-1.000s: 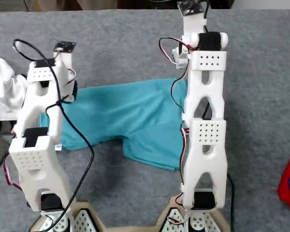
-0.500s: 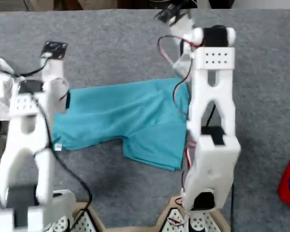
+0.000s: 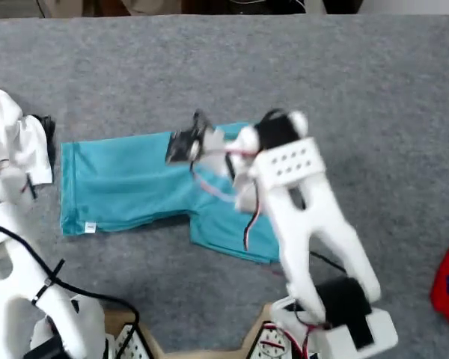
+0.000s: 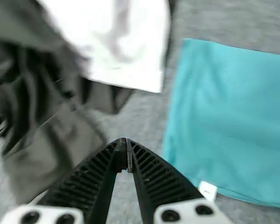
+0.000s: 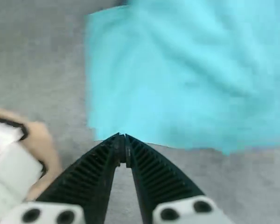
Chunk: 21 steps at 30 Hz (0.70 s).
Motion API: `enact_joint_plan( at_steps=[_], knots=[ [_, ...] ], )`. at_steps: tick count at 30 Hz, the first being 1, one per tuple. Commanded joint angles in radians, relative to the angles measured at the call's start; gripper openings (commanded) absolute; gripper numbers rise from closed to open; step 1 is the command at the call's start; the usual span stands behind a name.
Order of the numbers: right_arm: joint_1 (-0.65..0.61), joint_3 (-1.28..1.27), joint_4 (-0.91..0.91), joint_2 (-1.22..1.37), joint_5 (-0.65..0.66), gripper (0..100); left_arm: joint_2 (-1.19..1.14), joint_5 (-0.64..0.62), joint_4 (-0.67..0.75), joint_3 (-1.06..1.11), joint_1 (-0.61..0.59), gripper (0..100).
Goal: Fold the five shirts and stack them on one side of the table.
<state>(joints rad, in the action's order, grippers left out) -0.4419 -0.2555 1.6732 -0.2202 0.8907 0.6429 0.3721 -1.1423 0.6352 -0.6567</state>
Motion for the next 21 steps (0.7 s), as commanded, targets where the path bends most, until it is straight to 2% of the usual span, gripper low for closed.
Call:
enact_joint_plan(
  at_steps=[1, 4, 7, 10, 13, 21],
  knots=[
    [-0.084, -0.137, -0.029, -0.096, 0.012, 0.9, 0.031, 0.002, -0.005, 0.002, -0.081, 2],
    [-0.12, -0.246, -0.089, -0.128, 0.011, 1.1, 0.035, 0.002, -0.057, 0.0, -0.135, 2],
    [-0.139, -0.343, -0.152, -0.143, 0.008, 6.0, 0.033, 0.002, -0.126, 0.0, -0.164, 2],
    [-0.136, -0.404, -0.19, -0.153, 0.006, 11.1, 0.035, 0.002, -0.187, 0.0, -0.175, 2],
    [-0.143, -0.438, -0.195, -0.16, 0.009, 11.3, 0.035, 0.005, -0.232, 0.002, -0.175, 2],
    [-0.205, -0.544, -0.385, -0.156, -0.052, 11.5, 0.03, 0.002, -0.195, 0.0, -0.166, 2]
  ],
)
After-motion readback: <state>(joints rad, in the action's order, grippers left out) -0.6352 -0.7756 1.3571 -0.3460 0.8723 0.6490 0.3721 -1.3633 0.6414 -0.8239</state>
